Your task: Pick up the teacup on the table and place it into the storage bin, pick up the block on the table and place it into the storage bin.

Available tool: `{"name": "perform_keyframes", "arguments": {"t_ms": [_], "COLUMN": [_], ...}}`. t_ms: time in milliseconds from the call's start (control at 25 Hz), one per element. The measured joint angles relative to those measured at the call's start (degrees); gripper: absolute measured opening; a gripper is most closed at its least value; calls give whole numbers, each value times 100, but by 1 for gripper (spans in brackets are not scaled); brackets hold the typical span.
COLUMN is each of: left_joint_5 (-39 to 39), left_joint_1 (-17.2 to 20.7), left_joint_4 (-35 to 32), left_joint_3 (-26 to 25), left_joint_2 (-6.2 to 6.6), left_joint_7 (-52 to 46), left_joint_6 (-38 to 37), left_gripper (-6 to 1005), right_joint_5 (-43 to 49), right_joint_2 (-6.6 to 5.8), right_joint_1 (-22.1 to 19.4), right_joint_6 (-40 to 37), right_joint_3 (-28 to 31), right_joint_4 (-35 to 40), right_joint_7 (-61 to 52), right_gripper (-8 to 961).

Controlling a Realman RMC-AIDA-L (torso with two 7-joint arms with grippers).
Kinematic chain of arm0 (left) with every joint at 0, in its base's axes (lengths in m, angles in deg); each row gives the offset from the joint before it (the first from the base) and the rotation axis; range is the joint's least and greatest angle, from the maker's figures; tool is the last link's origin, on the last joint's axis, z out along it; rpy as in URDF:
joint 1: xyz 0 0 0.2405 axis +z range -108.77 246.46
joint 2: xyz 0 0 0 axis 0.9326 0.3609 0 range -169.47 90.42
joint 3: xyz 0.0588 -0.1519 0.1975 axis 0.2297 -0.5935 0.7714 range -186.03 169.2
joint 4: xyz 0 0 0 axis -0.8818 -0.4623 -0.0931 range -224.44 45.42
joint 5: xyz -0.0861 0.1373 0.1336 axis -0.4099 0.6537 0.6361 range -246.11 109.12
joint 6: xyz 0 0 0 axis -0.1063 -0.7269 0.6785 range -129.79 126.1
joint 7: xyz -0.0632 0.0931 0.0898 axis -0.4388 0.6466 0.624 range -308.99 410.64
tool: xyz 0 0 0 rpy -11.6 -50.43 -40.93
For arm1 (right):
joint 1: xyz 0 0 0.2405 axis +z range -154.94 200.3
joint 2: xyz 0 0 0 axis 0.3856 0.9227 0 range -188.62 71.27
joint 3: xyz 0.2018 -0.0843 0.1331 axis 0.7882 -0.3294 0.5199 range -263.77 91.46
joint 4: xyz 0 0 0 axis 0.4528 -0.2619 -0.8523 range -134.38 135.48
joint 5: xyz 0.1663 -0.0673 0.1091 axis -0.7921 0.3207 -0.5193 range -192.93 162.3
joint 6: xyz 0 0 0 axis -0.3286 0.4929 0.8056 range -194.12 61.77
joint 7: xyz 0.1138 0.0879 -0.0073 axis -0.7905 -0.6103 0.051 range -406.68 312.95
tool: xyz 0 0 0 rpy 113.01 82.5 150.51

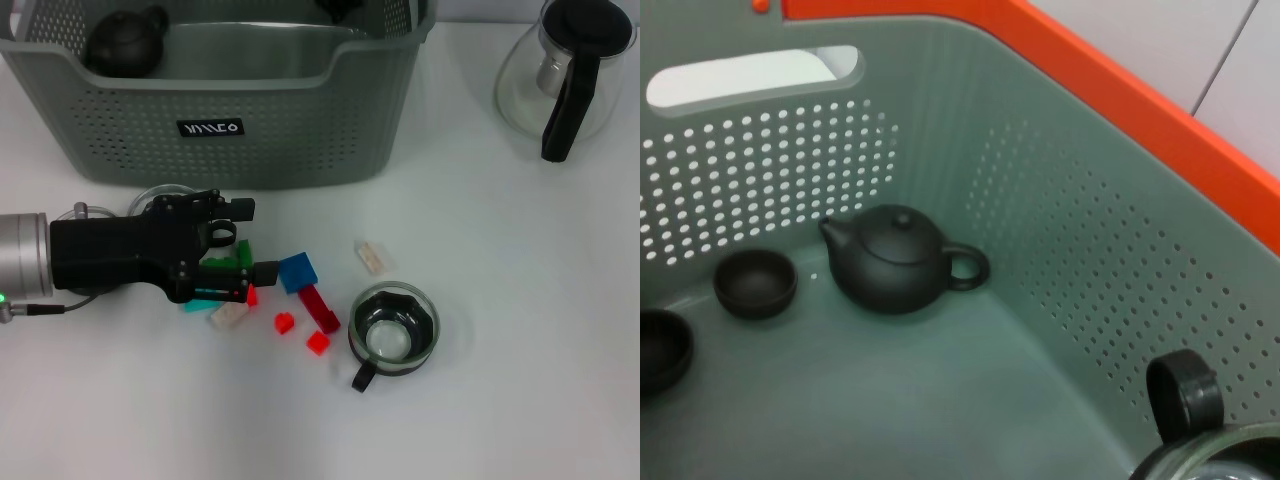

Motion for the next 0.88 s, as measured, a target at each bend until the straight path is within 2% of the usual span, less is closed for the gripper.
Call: {"name": "perform_keyframes", "arguments": {"t_ms": [680, 880], "left_joint_5": [0, -5], "left_joint_1": [45, 78], "left_joint_4": [-15, -15], "left_joint_3": [-2, -9], "left_joint_2": [19, 18], "left_joint_7": [5, 5], "left_joint_6": [1, 1], "left_gripper": [919, 919], "right_joint_5": [-83, -83], "right_joint_2": [-16, -18], "right_joint_1": [-87, -88], "right_joint_6": [-300, -355], "right_joint_3": [-70, -70], "right_joint_4": [242, 389], "right_joint_7": [-28, -8], "right_gripper": [215, 432]}}
